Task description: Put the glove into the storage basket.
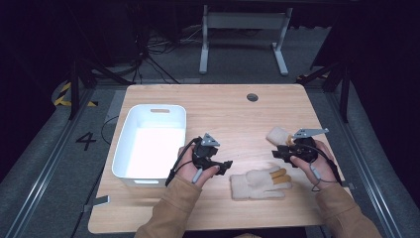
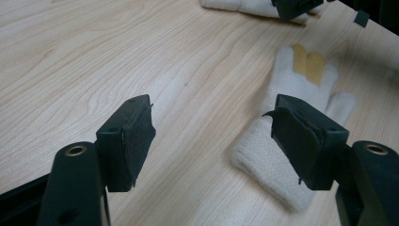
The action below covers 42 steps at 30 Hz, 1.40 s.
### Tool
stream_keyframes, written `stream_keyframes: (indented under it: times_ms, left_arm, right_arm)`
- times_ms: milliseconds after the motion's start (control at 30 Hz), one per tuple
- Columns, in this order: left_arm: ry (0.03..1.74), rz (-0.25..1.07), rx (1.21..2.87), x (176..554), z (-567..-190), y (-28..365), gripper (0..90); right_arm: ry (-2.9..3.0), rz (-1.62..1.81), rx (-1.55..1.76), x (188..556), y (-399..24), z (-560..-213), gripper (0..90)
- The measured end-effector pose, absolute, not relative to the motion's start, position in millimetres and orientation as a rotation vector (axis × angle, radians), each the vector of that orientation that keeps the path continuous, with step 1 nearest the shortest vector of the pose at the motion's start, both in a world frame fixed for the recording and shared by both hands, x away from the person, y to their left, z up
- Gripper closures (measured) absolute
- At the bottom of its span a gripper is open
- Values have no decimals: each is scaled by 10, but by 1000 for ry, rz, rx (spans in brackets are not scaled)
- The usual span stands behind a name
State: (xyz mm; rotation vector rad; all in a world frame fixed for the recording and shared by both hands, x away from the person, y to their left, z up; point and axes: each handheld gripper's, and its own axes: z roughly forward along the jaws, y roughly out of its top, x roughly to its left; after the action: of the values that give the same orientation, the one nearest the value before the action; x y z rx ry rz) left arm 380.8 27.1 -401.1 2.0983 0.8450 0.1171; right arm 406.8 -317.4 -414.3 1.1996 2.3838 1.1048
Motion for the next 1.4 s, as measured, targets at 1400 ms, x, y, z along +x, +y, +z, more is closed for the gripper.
stream_keyframes:
  times_ms: [1400]
  left_arm:
    - [865, 117, 2145, 3722, -4077, 362, 317]
  right_arm:
    - [2190, 911, 1385, 4513, -3780, -4512, 570]
